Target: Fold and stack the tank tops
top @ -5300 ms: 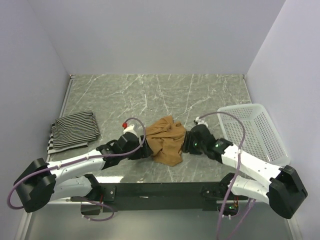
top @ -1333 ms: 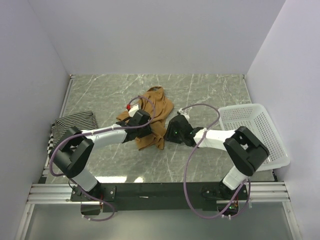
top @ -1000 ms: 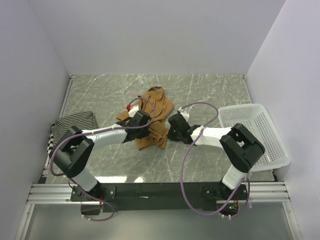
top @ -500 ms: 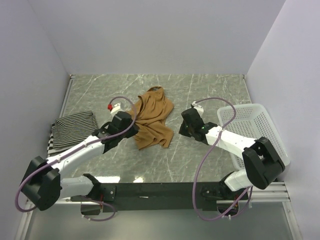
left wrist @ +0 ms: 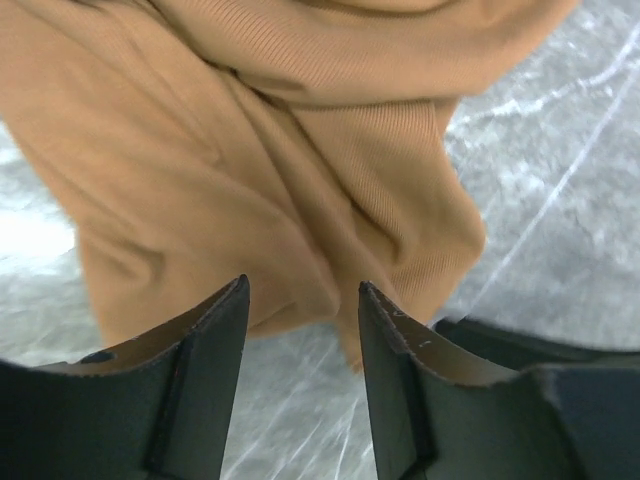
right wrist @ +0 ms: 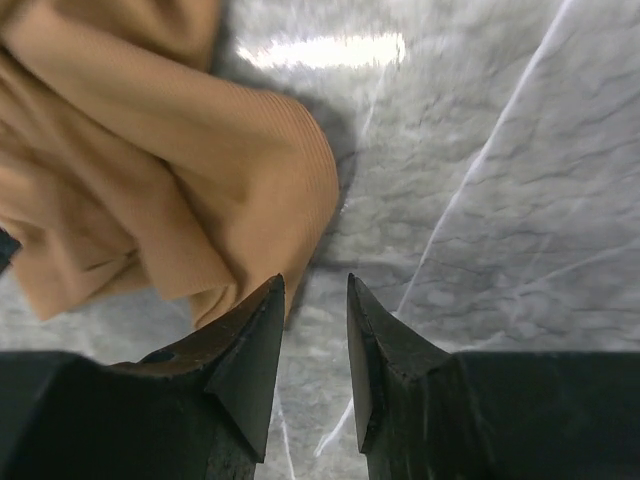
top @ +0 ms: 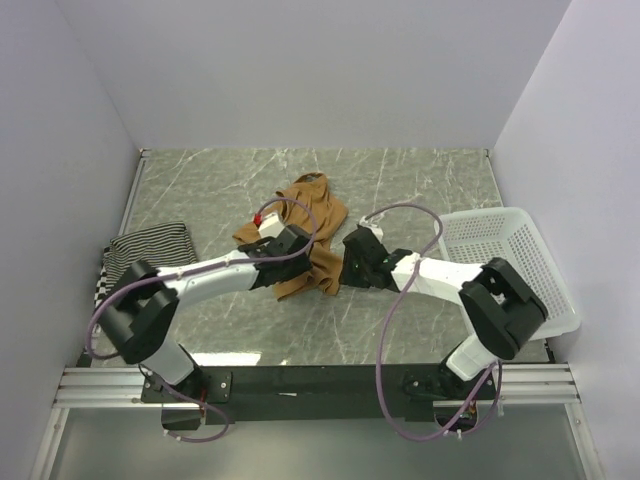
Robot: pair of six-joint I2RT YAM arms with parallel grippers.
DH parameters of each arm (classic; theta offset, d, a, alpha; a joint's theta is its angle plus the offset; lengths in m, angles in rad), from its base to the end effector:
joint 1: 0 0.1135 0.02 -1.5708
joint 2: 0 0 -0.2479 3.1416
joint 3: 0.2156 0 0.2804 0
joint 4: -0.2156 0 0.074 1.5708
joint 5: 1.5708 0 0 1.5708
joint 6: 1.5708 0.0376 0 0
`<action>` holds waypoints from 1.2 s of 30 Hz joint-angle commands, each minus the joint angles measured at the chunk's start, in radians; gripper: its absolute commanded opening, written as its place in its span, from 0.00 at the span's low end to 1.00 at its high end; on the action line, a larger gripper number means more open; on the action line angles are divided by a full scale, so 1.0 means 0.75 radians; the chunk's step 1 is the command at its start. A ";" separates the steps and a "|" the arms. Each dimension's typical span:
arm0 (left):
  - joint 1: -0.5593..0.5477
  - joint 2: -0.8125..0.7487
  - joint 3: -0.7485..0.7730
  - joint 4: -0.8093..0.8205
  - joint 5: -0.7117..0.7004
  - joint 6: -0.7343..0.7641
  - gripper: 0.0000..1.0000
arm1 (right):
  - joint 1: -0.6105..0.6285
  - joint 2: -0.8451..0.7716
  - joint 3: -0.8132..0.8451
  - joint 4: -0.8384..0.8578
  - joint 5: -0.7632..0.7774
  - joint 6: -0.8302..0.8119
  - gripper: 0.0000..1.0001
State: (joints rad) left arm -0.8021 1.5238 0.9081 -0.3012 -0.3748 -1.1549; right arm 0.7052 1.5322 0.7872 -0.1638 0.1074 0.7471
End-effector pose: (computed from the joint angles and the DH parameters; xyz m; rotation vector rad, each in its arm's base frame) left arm 0.2413 -0.2297 0.1654 -0.5832 2.3770 -0.4286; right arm 0.2470 0.2049 0.1318 0.1000 2.5352 0.4769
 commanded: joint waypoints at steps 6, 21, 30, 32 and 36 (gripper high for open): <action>-0.023 0.175 0.125 -0.030 -0.097 -0.105 0.49 | 0.033 0.129 0.071 0.057 0.018 0.055 0.40; 0.118 -0.241 -0.091 -0.058 -0.081 -0.017 0.01 | -0.108 0.017 0.014 -0.045 0.110 -0.006 0.00; 0.206 -0.863 -0.361 -0.324 -0.128 -0.094 0.01 | -0.206 -0.406 -0.029 -0.356 0.303 -0.151 0.00; 0.212 -0.976 -0.427 -0.357 -0.104 -0.149 0.01 | -0.206 -0.397 -0.013 -0.426 0.315 -0.156 0.00; 0.212 -1.103 -0.660 -0.298 0.107 -0.303 0.01 | -0.206 -0.349 -0.057 -0.407 0.284 -0.168 0.15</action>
State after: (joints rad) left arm -0.6460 0.7376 0.5026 -0.5011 -0.4034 -1.2804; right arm 0.5499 1.2510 0.7670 -0.4160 0.2916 0.6487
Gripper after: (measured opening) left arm 0.013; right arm 0.136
